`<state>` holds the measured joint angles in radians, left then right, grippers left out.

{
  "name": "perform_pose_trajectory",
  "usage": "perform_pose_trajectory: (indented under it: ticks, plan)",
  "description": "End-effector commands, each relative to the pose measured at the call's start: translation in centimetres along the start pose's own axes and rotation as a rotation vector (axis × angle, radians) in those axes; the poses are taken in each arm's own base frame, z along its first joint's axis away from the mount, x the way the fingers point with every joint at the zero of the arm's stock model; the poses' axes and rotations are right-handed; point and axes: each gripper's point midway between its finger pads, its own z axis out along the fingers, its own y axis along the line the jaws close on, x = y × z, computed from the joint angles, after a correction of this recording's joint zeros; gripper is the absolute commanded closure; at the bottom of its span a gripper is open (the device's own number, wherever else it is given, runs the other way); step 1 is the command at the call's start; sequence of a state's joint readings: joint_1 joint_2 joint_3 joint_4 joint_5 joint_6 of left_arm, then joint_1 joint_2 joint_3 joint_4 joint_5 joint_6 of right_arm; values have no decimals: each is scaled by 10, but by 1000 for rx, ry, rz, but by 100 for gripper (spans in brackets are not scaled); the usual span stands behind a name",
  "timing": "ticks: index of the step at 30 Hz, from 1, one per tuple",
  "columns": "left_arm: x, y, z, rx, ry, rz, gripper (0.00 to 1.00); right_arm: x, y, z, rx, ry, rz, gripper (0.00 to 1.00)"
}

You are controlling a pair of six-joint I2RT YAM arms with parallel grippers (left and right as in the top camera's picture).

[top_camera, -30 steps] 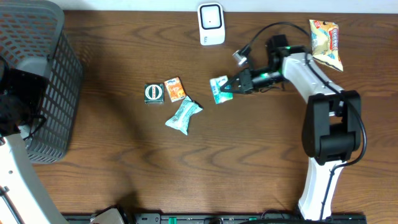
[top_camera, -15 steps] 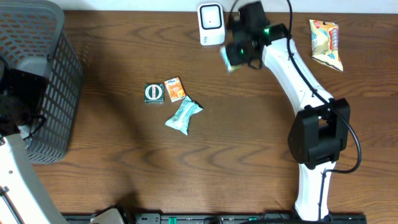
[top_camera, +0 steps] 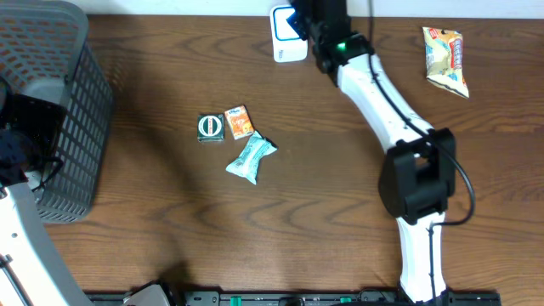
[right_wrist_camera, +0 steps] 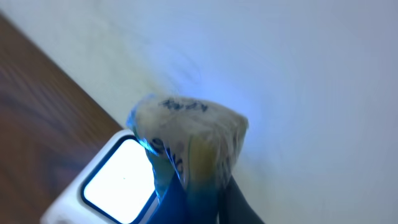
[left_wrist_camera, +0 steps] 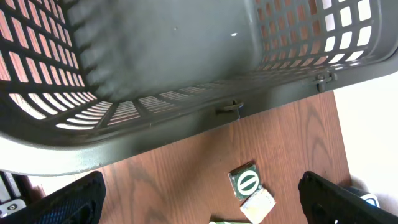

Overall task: Scan the item barcode
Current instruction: 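Hold the tissue pack under the scanner with the right gripper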

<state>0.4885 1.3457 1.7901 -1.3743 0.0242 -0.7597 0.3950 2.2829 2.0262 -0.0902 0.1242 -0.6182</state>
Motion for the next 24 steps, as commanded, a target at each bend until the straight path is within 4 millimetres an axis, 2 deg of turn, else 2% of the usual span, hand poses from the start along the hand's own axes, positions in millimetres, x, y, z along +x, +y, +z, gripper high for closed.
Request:
perform_pose_trajectory:
  ticks: [1,5,11,24]
  plan:
    - [-2,1,-1,-5,-6,-4,2,24,27,26,3,37,-332,99]
    - [-2,1,-1,-5,-6,-5,2,38,26,41,93,69,-376,99]
    - [-2,1,-1,-5,-6,-5,3,60,49,56,45,85,-478,99]
    - [-2,1,-1,-5,-6,-5,2,59,48,56,57,85,-482,99]
